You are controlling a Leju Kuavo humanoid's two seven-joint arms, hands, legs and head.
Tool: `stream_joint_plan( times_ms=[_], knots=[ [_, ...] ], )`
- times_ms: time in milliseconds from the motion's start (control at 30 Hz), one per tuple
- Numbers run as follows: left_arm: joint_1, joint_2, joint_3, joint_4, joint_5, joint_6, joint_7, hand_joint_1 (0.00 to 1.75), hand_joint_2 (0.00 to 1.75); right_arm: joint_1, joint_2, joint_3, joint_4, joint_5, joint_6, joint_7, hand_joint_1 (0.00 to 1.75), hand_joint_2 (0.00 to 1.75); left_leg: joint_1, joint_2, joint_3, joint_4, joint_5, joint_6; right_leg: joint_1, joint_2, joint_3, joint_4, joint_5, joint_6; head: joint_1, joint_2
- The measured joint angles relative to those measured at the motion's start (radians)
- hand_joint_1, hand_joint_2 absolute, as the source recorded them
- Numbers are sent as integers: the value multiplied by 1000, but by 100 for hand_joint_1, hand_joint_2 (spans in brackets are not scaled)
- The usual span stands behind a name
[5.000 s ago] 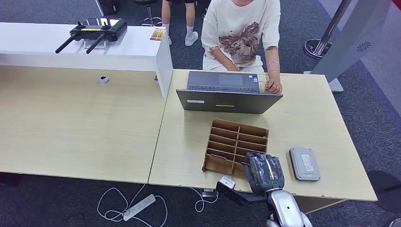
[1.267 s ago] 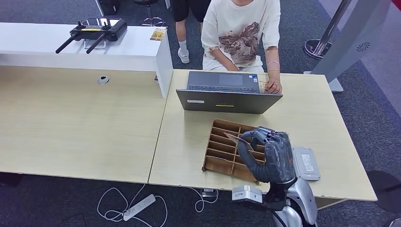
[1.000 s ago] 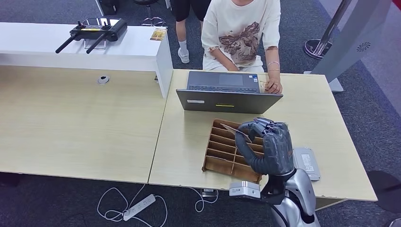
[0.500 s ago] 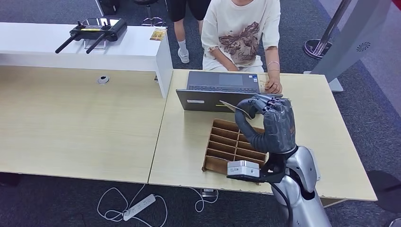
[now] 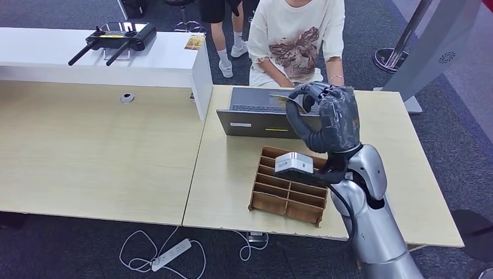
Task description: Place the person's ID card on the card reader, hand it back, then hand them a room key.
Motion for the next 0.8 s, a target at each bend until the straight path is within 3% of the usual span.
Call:
stream_joint_plan(
  times_ms=[600,800],
  knots=[
    [2,0,0,0,14,7,-22,0,0,-148,2,-34,199,24,-5,55,175,175,0,0,0,0,0,0,0,0,0,0,0,0,0,0],
    [2,0,0,0,27,7,-31,0,0,-229,2,-54,330,32,-30,69,175,175,0,0,0,0,0,0,0,0,0,0,1,0,0,0]
  ],
)
